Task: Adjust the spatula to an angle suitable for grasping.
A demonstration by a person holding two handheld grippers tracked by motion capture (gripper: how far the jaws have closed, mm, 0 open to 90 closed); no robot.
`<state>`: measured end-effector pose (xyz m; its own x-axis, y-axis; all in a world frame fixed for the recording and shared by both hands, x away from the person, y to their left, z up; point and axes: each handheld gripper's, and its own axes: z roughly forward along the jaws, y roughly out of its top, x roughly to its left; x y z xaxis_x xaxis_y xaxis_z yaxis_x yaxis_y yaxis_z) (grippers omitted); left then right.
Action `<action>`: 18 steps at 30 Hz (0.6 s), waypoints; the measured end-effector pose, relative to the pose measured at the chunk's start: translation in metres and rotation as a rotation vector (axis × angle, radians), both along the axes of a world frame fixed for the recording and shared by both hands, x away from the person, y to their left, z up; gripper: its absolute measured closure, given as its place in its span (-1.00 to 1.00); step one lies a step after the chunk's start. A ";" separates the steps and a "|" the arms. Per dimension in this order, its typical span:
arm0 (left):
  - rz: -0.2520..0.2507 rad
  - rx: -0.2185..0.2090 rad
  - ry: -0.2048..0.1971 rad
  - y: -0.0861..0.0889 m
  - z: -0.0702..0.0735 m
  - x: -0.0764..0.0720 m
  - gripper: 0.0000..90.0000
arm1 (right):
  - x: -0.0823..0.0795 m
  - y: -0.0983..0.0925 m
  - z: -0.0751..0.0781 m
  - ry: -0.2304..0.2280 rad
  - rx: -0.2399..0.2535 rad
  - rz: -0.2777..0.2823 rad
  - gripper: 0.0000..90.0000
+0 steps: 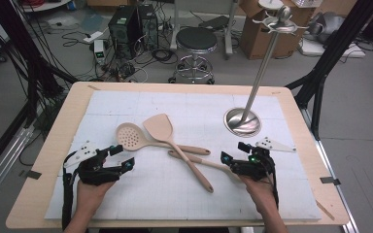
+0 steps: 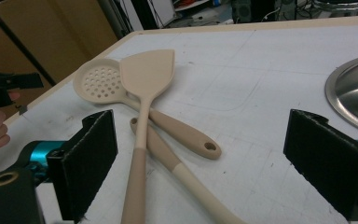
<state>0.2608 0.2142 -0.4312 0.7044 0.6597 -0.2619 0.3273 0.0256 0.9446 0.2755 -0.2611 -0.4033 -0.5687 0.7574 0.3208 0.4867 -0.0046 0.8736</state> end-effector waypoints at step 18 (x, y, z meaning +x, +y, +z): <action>0.006 0.000 -0.005 0.001 0.001 -0.004 -0.43 | -0.001 0.006 0.001 0.025 0.013 0.042 0.26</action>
